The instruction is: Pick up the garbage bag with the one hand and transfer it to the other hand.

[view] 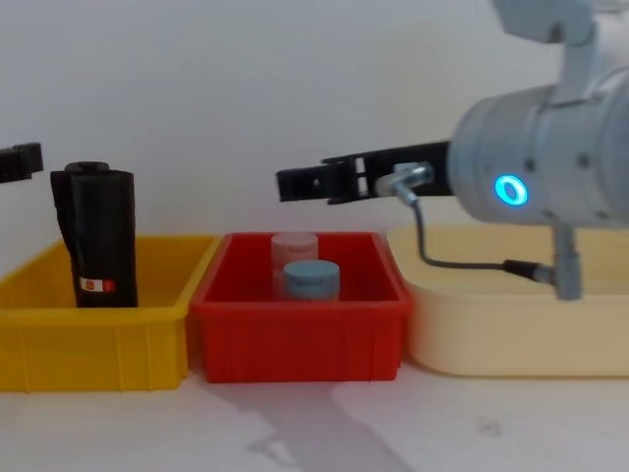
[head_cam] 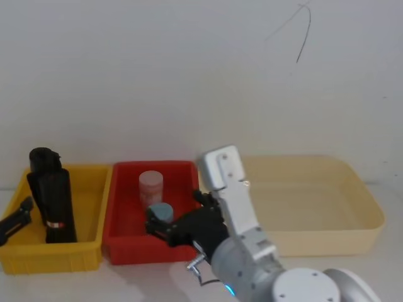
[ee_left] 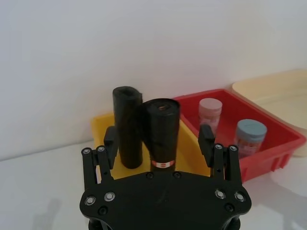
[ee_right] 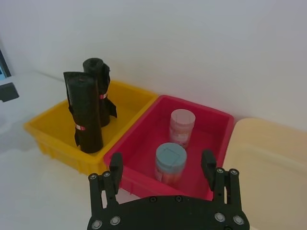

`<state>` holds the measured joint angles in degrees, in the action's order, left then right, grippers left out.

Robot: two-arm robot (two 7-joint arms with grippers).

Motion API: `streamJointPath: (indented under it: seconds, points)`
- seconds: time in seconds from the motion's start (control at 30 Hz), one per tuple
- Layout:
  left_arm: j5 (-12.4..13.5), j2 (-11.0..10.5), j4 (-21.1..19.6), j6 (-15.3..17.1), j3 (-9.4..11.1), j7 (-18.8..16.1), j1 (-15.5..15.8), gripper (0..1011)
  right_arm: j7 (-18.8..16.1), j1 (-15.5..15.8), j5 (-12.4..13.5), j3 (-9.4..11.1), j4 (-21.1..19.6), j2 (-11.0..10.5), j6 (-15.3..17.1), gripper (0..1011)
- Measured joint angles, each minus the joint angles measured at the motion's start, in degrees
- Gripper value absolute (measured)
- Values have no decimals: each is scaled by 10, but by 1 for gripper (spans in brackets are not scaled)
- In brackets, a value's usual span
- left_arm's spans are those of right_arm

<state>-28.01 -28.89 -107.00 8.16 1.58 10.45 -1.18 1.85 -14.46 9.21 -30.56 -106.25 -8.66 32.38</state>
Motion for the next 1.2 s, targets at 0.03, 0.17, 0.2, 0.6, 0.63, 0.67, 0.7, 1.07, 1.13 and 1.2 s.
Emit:
streamJointPath:
  seconds: [0.03,0.17,0.2,0.6,0.63,0.67,0.7,1.07,1.13,1.2]
  points:
    - [-2,2,14,-5,0,6,7,1002,2,-3,-3,-3,4,2,1,1001]
    - [-7,5,46,-16,1,21,25,1002,6,-20,-15,-17,26,16,7,1001]
    - [-8,6,52,-17,1,24,28,1002,6,-23,-17,-19,29,18,8,1001]
    - [-18,16,150,-26,33,75,107,1001,13,-52,-38,-34,70,41,18,1001]
    - [-20,18,163,-26,39,81,119,1001,13,-55,-39,-35,74,43,18,1002]
    - [-20,19,169,-25,41,85,125,1002,13,-56,-40,-35,76,44,19,1001]
    - [-21,22,182,-24,47,91,136,1002,13,-57,-41,-35,77,44,19,1001]
    - [-21,37,264,-14,87,120,207,1001,9,-69,-48,-36,97,52,19,1001]
    - [-20,39,274,-13,92,124,215,1001,8,-71,-48,-36,100,53,19,1001]
    - [-20,40,283,-12,98,128,224,1002,6,-73,-49,-36,102,53,18,1001]
